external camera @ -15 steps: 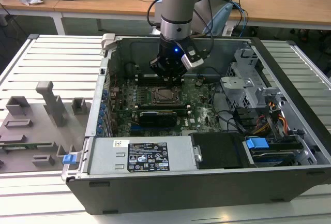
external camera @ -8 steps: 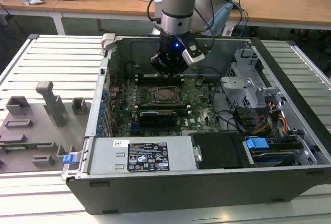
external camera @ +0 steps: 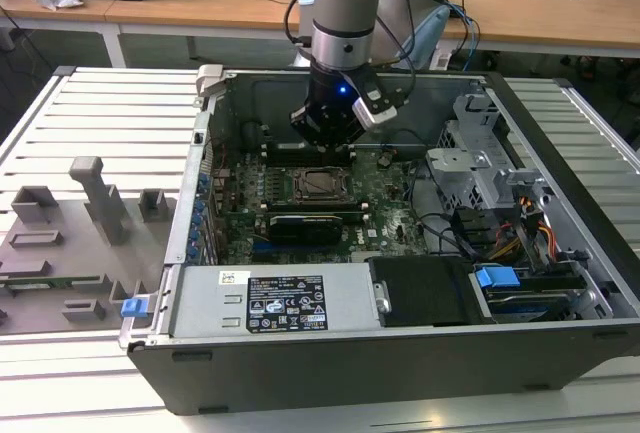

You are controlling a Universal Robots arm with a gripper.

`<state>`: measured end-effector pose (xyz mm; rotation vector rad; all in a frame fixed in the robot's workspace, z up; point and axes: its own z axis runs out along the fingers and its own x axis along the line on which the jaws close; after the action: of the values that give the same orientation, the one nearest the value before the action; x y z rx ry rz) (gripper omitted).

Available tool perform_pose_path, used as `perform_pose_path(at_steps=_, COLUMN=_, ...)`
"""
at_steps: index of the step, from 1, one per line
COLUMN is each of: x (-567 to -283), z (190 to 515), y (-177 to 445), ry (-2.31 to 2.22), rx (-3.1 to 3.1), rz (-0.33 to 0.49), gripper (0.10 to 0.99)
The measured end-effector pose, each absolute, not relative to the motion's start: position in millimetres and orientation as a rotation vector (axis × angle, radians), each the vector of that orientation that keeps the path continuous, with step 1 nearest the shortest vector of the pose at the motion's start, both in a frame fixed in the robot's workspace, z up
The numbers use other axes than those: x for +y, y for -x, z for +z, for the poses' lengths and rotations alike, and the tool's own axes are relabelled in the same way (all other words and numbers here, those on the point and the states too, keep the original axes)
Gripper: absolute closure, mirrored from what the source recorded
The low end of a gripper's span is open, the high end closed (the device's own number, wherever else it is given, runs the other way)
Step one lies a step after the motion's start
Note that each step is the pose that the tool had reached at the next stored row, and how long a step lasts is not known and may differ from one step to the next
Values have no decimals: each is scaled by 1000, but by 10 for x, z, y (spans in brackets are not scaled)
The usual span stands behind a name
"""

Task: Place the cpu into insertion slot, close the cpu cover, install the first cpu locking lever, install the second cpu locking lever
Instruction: 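Install the first cpu locking lever, then install the second cpu locking lever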

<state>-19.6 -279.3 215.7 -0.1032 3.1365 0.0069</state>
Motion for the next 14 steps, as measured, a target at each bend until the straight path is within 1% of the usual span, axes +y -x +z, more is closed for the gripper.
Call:
perform_pose_path(at_steps=9, x=-2889, z=2157, y=196, ry=103, rx=3137, rz=7, gripper=980)
perform_pose_path(at_steps=14, x=-3003, z=2158, y=196, ry=103, rx=3137, rz=7, gripper=980)
